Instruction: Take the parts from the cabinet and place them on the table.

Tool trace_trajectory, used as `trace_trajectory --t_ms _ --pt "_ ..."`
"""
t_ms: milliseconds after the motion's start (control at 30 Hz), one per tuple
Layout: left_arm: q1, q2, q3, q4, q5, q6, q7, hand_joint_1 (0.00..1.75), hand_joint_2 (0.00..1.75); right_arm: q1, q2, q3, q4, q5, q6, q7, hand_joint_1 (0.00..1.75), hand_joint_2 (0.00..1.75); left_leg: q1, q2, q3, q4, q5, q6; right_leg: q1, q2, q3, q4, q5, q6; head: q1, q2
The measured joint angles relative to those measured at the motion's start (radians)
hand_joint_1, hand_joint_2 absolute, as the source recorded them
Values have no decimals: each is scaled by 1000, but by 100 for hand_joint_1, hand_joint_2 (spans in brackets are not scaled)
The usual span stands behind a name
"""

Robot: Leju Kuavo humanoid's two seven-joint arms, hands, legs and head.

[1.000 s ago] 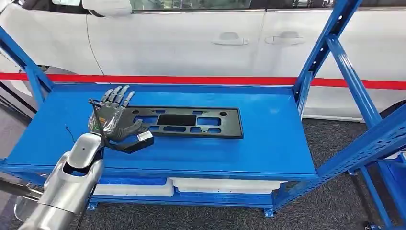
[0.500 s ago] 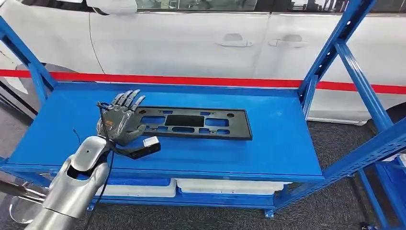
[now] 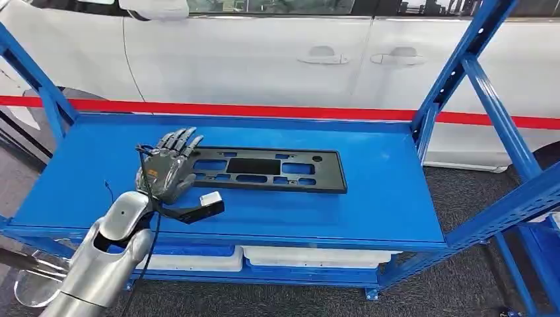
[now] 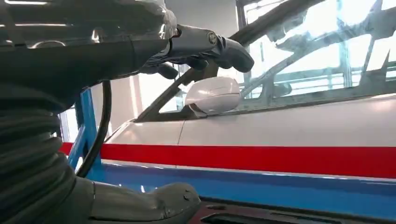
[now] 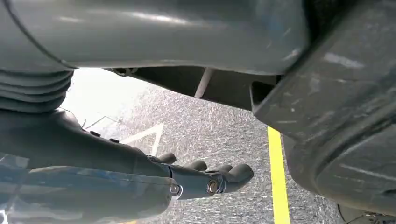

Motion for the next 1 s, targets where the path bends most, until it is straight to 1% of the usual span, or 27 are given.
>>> trace_trajectory --t_ms 233,300,333,367,400,433,467,500,567,633,700,767,833,1000 --pt "1 5 0 -3 13 -21 3 0 175 0 0 0 0 0 1 0 0 0 0 0 0 0 0 0 1 0 0 1 0 0 0 0" --pt "2 5 0 -3 46 -25 -10 0 175 0 0 0 0 0 1 0 0 0 0 0 0 0 0 0 1 0 0 1 0 0 0 0" --pt "3 5 0 -6 101 -26 -29 0 175 0 0 0 0 -2 0 0 0 0 0 0 0 0 0 0 1 0 0 1 0 0 0 0" --pt "6 4 1 -18 168 -42 -46 0 175 0 0 0 0 -3 0 0 0 0 1 0 1 0 0 0 1 0 0 1 0 0 0 0" --pt "8 2 2 -36 247 -84 -59 0 175 0 0 1 0 -7 -1 0 0 0 1 0 1 0 0 0 1 0 0 1 0 0 0 0" --pt "8 -1 2 -57 324 -138 -63 0 175 0 0 1 0 -11 -3 0 0 0 1 0 1 0 0 0 1 0 0 1 0 0 0 0" --pt "7 -5 2 -83 410 -206 -66 0 175 1 0 1 0 -14 -3 0 0 0 1 0 1 0 0 0 0 -1 0 1 0 0 0 0" --pt "7 -9 2 -105 475 -258 -67 0 175 1 0 1 0 -17 -3 0 0 0 1 0 1 0 0 0 0 -1 0 1 0 0 0 0" --pt "6 -17 0 -132 549 -302 -67 0 175 0 0 1 0 -19 -3 1 0 0 1 0 1 0 0 0 0 -1 0 1 0 0 0 0" --pt "7 -23 -3 -142 654 -345 -66 0 175 1 0 1 0 -21 -2 4 0 0 1 0 1 0 0 0 0 0 0 1 0 0 0 0" --pt "12 -24 -12 -142 744 -365 -61 0 175 1 0 1 0 -26 -2 8 0 0 1 0 1 0 0 0 0 0 0 1 0 0 0 0" --pt "14 -23 -19 -142 798 -372 -56 0 175 1 0 2 0 -28 -2 12 0 0 1 0 1 0 0 0 0 -1 0 1 0 0 0 0" --pt "14 -23 -24 -142 818 -376 -55 0 175 0 0 4 0 -29 -2 12 0 0 1 0 1 0 0 0 0 -1 0 1 -1 1 0 0" --pt "14 -23 -25 -141 819 -377 -54 0 175 0 0 5 0 -30 -2 12 0 0 1 0 1 0 0 0 0 -1 0 1 -1 1 0 0"
